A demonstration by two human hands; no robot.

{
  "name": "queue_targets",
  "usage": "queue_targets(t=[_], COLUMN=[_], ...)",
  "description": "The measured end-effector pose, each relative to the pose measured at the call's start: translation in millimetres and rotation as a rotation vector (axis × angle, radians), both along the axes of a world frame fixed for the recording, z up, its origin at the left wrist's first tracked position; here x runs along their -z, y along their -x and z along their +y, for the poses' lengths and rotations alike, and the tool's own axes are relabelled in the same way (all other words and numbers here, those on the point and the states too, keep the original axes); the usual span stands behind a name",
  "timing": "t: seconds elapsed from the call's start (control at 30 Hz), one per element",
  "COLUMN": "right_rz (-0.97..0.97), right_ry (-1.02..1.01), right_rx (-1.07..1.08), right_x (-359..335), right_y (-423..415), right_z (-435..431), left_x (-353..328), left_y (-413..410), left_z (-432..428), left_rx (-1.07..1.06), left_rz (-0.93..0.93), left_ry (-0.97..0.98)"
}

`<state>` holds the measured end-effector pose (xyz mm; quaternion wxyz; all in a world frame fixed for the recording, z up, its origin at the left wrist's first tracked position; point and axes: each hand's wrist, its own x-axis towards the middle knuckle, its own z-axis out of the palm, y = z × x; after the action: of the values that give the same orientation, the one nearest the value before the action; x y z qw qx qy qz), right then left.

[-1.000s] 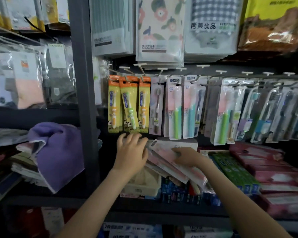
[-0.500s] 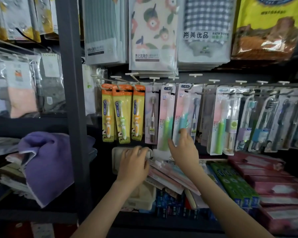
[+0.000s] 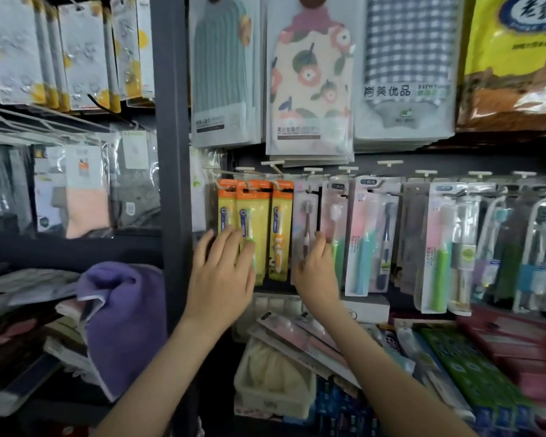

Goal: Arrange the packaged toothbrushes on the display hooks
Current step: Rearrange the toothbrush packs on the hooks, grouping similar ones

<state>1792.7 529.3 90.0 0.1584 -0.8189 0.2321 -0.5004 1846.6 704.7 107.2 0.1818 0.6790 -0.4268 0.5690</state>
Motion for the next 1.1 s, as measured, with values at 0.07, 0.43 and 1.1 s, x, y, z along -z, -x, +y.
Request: queue_targets(t=[0.07,0.43,1.1], right_rz=[0.074,0.014,0.017], right_ry=[-0.062,-0.266,-0.096], right_rx=[0.059,0.123,0.255], right_x=[1,-12,-18], right_y=[-12,-48,-8], right_z=[0,-7,16], left_x=[-15,-22,-19], left_y=[-16,-40,-39], left_z=[9,18,16], left_rx=[-0.017,0.022,-0.072], left_rz=[-0.092,-0.144,-0.147], left_ry=[-0.028,-0.051,-0.056])
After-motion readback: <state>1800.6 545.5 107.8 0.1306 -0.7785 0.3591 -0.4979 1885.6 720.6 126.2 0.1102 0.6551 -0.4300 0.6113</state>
